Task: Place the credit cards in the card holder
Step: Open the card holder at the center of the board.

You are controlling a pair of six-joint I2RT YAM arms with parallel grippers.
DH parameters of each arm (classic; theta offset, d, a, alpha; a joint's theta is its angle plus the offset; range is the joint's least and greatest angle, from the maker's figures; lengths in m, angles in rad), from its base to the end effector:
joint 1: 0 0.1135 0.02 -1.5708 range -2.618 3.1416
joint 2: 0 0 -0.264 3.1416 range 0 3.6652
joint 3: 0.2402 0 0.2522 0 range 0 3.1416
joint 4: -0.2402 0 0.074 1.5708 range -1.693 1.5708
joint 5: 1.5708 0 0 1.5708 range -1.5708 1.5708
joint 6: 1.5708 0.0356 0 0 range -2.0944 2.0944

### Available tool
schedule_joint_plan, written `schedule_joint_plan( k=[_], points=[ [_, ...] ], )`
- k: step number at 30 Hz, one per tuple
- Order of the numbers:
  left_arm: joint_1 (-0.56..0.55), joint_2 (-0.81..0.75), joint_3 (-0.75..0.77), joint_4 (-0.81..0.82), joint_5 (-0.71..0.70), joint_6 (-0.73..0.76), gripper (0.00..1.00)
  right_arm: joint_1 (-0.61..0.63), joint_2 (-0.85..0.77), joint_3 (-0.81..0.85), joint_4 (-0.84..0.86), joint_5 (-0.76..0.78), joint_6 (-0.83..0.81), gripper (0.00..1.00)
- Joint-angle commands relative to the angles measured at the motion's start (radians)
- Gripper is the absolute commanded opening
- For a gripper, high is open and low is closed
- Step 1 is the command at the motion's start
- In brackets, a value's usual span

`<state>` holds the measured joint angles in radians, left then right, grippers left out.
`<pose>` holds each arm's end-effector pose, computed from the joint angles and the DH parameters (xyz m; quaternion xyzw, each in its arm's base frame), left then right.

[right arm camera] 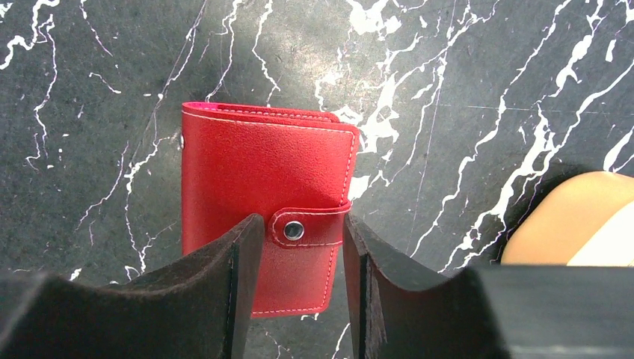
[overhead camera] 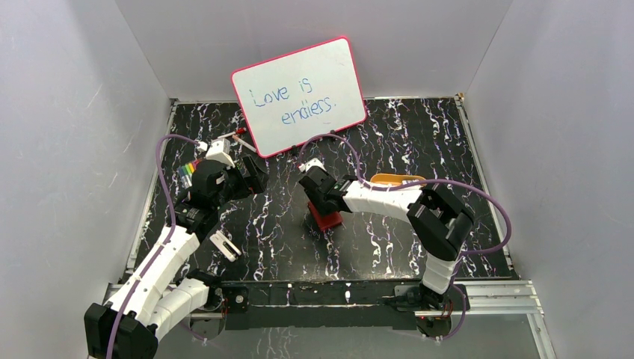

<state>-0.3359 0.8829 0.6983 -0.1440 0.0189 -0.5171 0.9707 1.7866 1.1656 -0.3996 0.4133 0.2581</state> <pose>0.1961 -0.0692 0.2961 -0.0681 0.8104 -0.2477 0.5266 0.2187 0.2943 0.1868 -0.2763 0.9022 -0.0081 0.3311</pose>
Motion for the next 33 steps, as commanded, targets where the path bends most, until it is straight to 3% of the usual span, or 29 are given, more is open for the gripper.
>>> schedule_joint_plan(
  k=[1,28,33],
  points=[
    [-0.003,-0.015,0.013,-0.012,0.009,0.004,0.94,0.013,-0.042,0.052,-0.031,0.011,0.003,0.52],
    [-0.003,-0.016,0.013,-0.013,0.010,0.003,0.94,0.019,0.034,0.016,-0.023,-0.005,-0.014,0.46],
    [-0.003,-0.017,0.013,-0.013,0.009,0.003,0.94,0.015,0.054,0.011,-0.019,-0.001,-0.017,0.37]
  ],
)
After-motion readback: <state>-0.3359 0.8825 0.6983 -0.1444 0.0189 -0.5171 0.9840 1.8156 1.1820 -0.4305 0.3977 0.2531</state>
